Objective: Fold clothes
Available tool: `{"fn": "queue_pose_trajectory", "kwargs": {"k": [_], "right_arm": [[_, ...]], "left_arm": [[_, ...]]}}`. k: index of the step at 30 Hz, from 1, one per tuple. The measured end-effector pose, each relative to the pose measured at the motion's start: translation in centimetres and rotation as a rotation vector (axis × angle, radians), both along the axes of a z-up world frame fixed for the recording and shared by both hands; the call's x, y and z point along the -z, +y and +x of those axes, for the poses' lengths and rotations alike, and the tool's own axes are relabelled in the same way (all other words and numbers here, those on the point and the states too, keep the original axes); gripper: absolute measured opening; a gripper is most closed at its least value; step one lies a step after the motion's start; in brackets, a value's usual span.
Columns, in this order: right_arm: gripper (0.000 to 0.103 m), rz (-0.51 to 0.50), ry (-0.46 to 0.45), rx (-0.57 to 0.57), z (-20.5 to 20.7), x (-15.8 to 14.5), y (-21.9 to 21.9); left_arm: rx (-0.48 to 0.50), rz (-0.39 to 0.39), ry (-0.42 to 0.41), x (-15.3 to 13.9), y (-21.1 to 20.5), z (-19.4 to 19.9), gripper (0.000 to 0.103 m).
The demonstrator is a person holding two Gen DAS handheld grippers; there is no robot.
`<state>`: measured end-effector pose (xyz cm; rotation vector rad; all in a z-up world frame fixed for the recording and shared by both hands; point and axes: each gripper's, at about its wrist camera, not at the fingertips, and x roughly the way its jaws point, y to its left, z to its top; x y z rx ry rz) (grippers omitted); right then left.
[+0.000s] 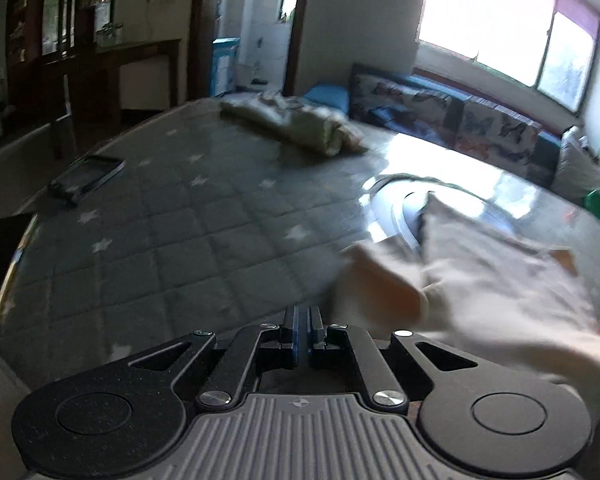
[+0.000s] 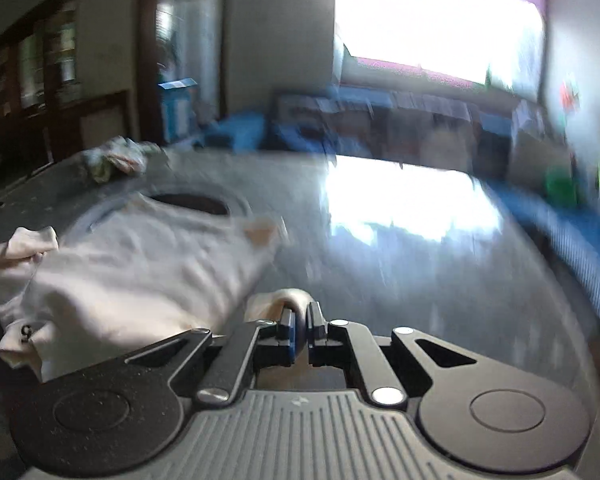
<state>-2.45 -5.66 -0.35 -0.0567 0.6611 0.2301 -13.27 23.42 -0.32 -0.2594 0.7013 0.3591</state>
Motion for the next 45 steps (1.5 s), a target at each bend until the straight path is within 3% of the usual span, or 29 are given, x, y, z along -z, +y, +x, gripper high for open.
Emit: {"fn": "queue_pose_trajectory", "kwargs": {"k": [3, 5, 9, 13, 20, 24, 28, 33, 38, 40, 45], "right_arm": [[0.022, 0.039, 0.074, 0.036, -0.5, 1.5, -1.6], [0.026, 0.065, 0.123, 0.060, -0.8, 2.5, -2.7], [0.036, 0.048, 0.112, 0.062, -2.1, 2.7, -3.3], [0.041, -0.007, 0.071, 0.020, -2.4, 1.9, -2.6], [0.043, -0.033, 0.028, -0.075, -2.9, 0.6, -1.3], [0.042, -0.032, 0.008, -0.109, -2.1, 0.6, -0.1], [0.041, -0.043, 0.027, -0.134, -0.4, 1.9, 1.0], [0.039, -0.079, 0.046, -0.157, 1.1, 3.4, 2.3], [0.023, -0.120, 0.051, -0.151, 1.9, 4.5, 2.8], [0.006, -0.128, 0.037, -0.138, 1.9, 4.6, 2.6], [0.003, -0.105, -0.051, -0.052, 1.0, 2.7, 0.3]], "left_arm": [[-0.007, 0.022, 0.035, 0.5, 0.6, -0.7, 0.006], [-0.001, 0.029, 0.039, 0.6, 0.8, -1.1, 0.007], [0.060, 0.038, 0.017, -0.2, -0.5, -1.7, 0.014], [0.207, 0.053, -0.010, -0.9, -4.1, -1.6, 0.019], [0.565, 0.045, -0.056, -1.3, -12.5, -1.0, 0.024], [0.733, 0.060, -0.068, -0.9, -16.6, -0.8, 0.031], [0.836, 0.129, -0.067, -0.2, -19.6, -0.5, 0.045], [0.915, 0.171, -0.044, 0.6, -21.9, -0.3, 0.045], [0.952, 0.214, -0.019, 1.8, -22.9, 0.0, 0.045], [0.956, 0.223, -0.007, 2.3, -23.2, 0.3, 0.045], [0.963, 0.247, 0.010, 3.0, -23.4, 0.6, 0.041]]}}
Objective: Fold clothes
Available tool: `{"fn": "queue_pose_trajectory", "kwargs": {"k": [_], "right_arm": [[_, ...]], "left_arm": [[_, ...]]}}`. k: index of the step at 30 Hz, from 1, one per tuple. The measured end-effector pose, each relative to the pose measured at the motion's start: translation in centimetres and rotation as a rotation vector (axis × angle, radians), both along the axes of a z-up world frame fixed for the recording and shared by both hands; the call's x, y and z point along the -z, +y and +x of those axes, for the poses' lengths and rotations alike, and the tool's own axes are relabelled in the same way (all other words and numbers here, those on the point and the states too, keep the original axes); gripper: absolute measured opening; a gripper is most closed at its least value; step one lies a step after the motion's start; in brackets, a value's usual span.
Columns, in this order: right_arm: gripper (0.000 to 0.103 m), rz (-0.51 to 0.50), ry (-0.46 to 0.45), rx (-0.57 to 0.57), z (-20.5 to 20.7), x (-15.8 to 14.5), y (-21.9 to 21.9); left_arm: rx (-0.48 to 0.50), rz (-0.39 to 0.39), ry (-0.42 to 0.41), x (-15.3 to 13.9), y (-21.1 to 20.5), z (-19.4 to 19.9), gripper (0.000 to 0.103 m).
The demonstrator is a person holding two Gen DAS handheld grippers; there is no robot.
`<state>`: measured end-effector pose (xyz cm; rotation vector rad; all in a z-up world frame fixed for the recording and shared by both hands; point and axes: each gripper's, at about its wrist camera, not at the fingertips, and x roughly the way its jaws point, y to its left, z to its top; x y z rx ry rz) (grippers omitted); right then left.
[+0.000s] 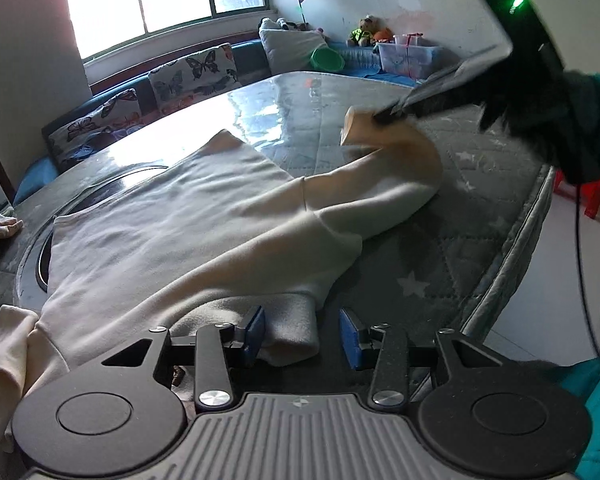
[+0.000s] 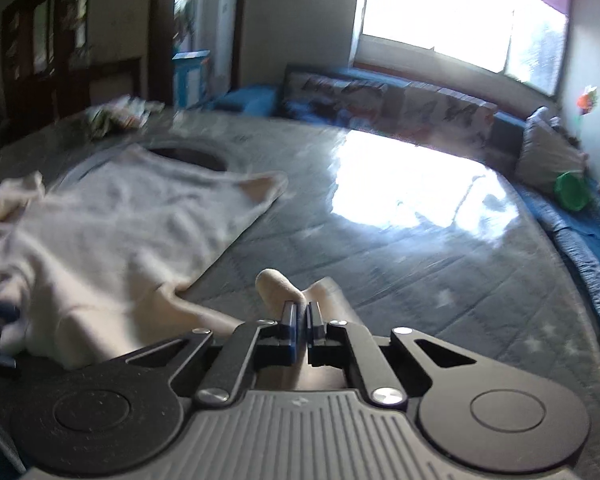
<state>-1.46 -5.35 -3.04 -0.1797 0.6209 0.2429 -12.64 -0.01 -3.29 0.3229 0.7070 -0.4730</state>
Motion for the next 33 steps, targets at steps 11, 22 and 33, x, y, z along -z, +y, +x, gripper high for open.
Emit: {"fn": "queue_pose_trajectory", "kwargs": {"k": [11, 22, 33], "right_arm": [[0.013, 0.069, 0.010, 0.302, -2.2, 0.0, -8.5], [0.034, 0.102, 0.039, -0.004, -1.1, -0.8, -2.5], [0.035, 0.067, 0.090, -0.388, -1.8, -1.0, 7.2]], "left_arm": [[0.038, -0.038, 0.030, -0.6, 0.6, 0.1, 0.006], [0.020, -0.108, 0.074, -1.6, 2.1, -1.4, 0.015], [-0.184, -0.067, 0.034, -2.2, 7.5, -1.4, 0.021]]}}
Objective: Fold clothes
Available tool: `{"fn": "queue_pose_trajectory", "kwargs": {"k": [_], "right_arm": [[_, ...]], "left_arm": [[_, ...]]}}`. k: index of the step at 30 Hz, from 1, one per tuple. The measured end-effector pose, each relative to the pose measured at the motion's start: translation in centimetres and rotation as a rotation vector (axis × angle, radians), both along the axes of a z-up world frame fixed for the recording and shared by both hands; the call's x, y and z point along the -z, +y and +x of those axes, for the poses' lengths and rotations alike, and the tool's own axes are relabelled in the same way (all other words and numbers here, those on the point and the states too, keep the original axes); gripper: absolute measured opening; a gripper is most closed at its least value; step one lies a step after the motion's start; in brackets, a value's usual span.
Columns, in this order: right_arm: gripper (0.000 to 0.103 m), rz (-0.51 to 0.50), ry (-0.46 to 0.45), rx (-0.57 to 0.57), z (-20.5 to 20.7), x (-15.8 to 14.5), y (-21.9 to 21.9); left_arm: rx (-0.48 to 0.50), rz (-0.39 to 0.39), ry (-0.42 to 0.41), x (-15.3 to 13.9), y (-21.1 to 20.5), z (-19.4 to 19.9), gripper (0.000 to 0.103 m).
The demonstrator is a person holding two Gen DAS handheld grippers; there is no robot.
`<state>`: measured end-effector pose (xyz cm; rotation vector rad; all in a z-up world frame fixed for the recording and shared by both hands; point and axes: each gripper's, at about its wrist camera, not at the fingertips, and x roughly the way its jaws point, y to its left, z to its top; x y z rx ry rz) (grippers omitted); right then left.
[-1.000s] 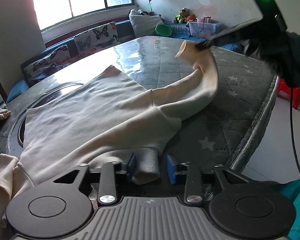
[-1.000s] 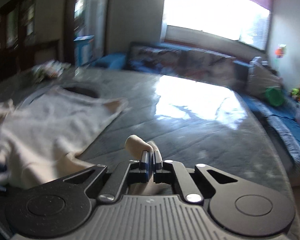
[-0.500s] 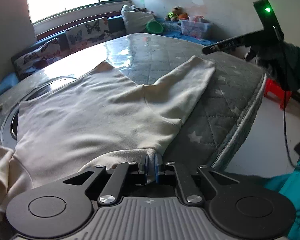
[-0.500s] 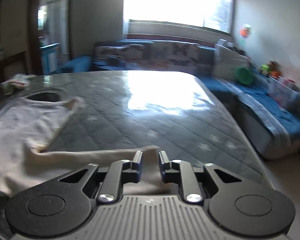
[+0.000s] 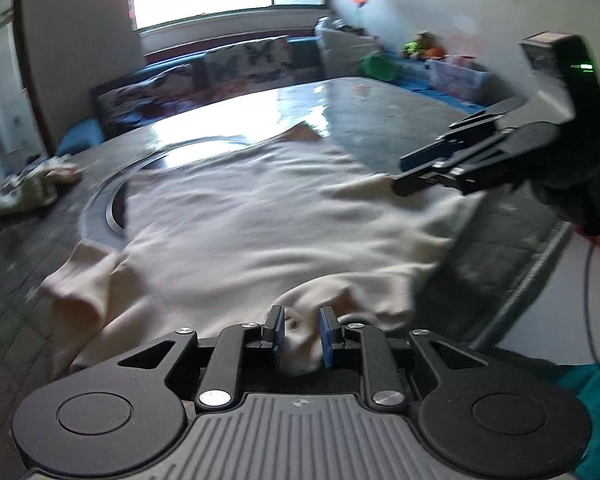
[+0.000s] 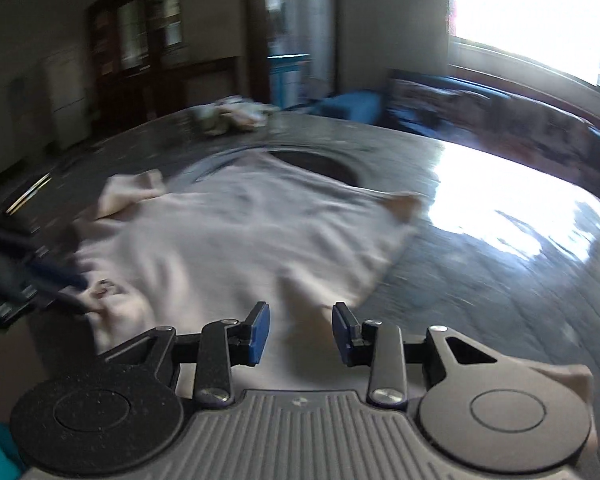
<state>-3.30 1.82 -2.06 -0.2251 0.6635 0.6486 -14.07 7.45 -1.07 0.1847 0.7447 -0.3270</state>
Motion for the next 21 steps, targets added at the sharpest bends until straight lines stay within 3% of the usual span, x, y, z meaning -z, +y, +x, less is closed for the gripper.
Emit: {"fn": "queue_pose_trajectory", "kwargs": {"k": [6, 12, 16, 21], "right_arm": [[0.036, -0.024, 0.010, -0.148, -0.8, 0.4, 3.8], [0.036, -0.083, 0.048, -0.271, -2.2, 1.9, 6.1], [0.042, -0.079, 0.029, -0.282, -2.3, 1.3, 6.0], [0.042, -0.063, 0.030, -0.254, -1.6, 1.1, 5.6]], "left_arm": [[-0.007, 0.002, 0.032, 1.2, 0.7, 0.2, 0.021], [-0.035, -0.017, 0.004, 0.2, 2.0, 0.1, 0.023], [-0.165, -0.005, -0.074, -1.2, 4.2, 1.2, 0.041], [-0.417, -0.005, -0.088, -1.1, 7.9, 4.2, 0.041]]}}
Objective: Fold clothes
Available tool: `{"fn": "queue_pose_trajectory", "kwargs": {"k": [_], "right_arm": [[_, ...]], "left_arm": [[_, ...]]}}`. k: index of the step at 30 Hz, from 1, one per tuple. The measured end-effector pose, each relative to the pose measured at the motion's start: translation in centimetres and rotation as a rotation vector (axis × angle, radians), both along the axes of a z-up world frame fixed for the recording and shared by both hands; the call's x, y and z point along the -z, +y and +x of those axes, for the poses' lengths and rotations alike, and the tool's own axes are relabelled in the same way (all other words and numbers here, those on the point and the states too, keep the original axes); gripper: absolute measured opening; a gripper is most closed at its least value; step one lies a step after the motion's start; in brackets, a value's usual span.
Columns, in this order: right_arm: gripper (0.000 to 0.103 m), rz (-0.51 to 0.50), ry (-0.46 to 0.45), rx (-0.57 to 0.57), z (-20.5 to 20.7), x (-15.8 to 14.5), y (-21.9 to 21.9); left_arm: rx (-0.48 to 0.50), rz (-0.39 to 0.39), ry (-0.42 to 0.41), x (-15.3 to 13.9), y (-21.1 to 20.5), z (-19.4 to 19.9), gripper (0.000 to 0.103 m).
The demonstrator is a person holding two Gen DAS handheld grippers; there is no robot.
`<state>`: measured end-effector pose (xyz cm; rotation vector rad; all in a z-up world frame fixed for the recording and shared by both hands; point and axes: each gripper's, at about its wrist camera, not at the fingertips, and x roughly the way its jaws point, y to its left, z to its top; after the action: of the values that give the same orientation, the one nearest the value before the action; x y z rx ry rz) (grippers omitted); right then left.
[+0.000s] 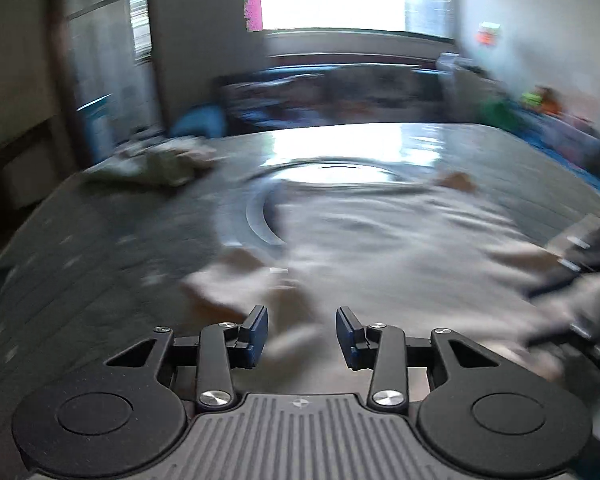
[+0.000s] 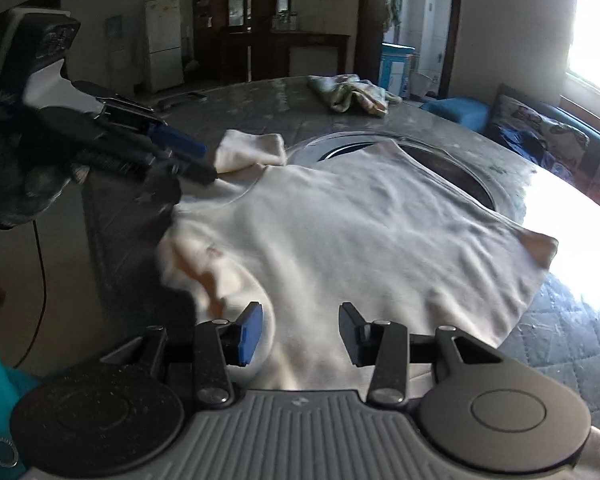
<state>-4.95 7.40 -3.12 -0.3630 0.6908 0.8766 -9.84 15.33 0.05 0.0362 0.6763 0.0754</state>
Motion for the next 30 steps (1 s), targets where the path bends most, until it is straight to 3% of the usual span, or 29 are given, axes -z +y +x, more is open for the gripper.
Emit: {"fn": "queue_pose_trajectory", "kwargs": {"k": [8, 18, 21, 23, 25, 30], "right_arm": [[0.047, -0.013, 0.029, 0.002, 0.2, 1.1, 0.3], [0.054, -0.007, 0.041, 0.011, 0.7, 1.5, 0.2], [0.054, -0.004, 0.042, 0.013, 0.7, 1.5, 0.1], [0.054, -0.003, 0.042, 0.013, 0.7, 1.6, 0.1], [0.055, -0.003, 0.041, 0.014, 0.7, 1.6, 0.1], [0.055, -0.002, 0.041, 0.016, 0.7, 1.6, 0.1]], "left_arm": [[-0.184, -0.118, 0.066, 1.5, 3.0, 2.9, 0.046], [-0.239, -0.196, 0.057, 1.5, 4.0, 3.9, 0.046], [-0.243, -0.202, 0.058, 1.8, 4.2, 4.5, 0.033], [-0.243, -0.213, 0.057, 2.0, 4.3, 4.7, 0.018], [-0.240, -0.216, 0.042, 1.8, 4.2, 4.6, 0.012], [-0.260, -0.188, -0.020, 0.7, 4.1, 4.0, 0.009]]}}
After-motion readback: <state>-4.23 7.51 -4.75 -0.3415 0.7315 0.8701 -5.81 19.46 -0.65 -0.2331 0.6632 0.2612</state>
